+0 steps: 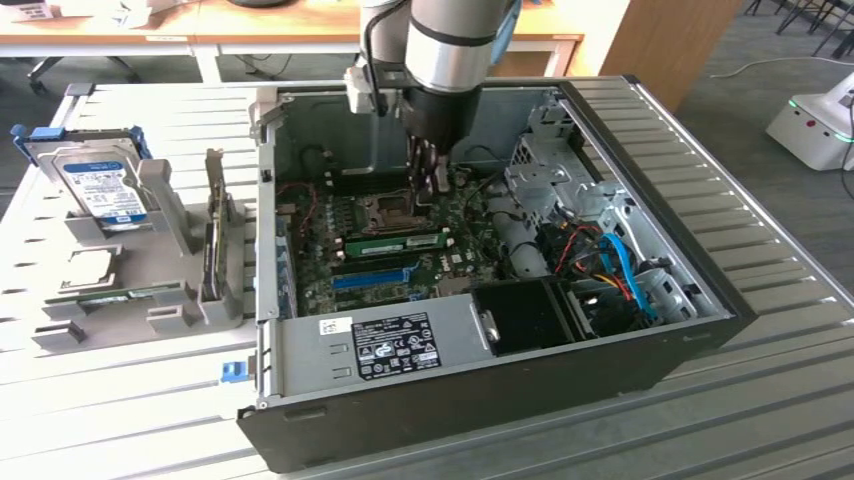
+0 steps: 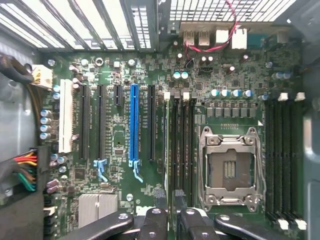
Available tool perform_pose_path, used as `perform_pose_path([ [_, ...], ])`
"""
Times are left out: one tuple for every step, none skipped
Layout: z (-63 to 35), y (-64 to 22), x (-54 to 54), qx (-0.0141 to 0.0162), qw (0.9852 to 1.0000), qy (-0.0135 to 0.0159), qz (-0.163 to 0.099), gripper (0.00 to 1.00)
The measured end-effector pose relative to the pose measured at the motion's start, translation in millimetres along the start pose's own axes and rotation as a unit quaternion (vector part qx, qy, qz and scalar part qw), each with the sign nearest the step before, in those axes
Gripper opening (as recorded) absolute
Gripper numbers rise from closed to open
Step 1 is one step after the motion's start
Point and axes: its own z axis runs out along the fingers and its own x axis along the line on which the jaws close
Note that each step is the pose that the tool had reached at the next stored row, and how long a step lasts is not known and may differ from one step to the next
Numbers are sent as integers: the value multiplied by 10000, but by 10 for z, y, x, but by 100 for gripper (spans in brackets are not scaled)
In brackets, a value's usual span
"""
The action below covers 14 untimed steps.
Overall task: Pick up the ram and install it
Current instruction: 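Insert the ram into the slot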
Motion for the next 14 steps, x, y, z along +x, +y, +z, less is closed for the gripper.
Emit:
perform_pose_path([
  [-29, 1, 0, 0, 10000, 0, 0, 19],
  [-55, 2, 1, 0, 10000, 0, 0, 19],
  [-85, 3, 1, 0, 10000, 0, 0, 19],
  [-113, 4, 1, 0, 10000, 1, 0, 19],
  [-141, 5, 1, 0, 10000, 1, 0, 19],
  [-168, 7, 1, 1, 10000, 0, 0, 19],
  [-195, 8, 2, 0, 10000, 0, 0, 19],
  [-222, 9, 2, 0, 10000, 1, 0, 19],
  [-251, 10, 2, 0, 10000, 0, 0, 19],
  [-276, 11, 2, 0, 10000, 1, 0, 19],
  [-299, 12, 2, 0, 10000, 0, 0, 19],
  [-322, 13, 3, 0, 10000, 0, 0, 19],
  [-344, 14, 3, 0, 10000, 0, 0, 19],
  [-367, 15, 3, 0, 10000, 0, 0, 19],
])
